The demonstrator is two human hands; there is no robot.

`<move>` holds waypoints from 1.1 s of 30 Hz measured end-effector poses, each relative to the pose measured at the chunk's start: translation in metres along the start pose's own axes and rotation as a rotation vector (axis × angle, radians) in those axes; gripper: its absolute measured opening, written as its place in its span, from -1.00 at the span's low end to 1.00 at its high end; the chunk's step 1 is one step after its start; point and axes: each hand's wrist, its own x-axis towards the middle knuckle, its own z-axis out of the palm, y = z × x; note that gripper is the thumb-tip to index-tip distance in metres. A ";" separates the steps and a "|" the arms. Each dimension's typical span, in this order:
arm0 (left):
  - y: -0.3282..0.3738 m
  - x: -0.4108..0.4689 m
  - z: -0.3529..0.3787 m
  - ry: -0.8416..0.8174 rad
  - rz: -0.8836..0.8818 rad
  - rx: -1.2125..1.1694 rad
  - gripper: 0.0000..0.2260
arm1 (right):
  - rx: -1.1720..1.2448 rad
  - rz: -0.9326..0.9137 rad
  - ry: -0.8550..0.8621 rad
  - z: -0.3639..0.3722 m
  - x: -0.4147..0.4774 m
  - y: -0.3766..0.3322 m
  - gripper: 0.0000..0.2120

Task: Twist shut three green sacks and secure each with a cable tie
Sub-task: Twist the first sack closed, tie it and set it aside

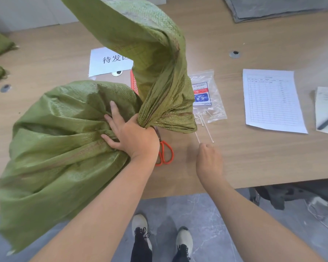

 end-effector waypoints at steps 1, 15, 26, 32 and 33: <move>0.000 0.001 -0.001 0.000 -0.002 -0.010 -0.77 | 0.025 0.017 -0.008 -0.001 -0.002 0.001 -0.83; -0.001 0.020 -0.030 0.028 -0.040 -0.153 -0.68 | 0.422 0.140 -0.025 -0.010 -0.023 -0.026 -0.87; 0.022 0.061 -0.133 0.089 -0.051 -0.183 -0.73 | 0.835 -0.265 -0.163 -0.125 -0.058 -0.131 -0.93; 0.010 0.094 -0.205 0.192 -0.005 -0.226 -0.65 | 1.101 -0.316 -0.106 -0.174 -0.079 -0.204 -0.90; 0.008 0.099 -0.215 0.194 0.002 -0.236 -0.64 | 1.131 -0.314 -0.072 -0.179 -0.081 -0.215 -0.92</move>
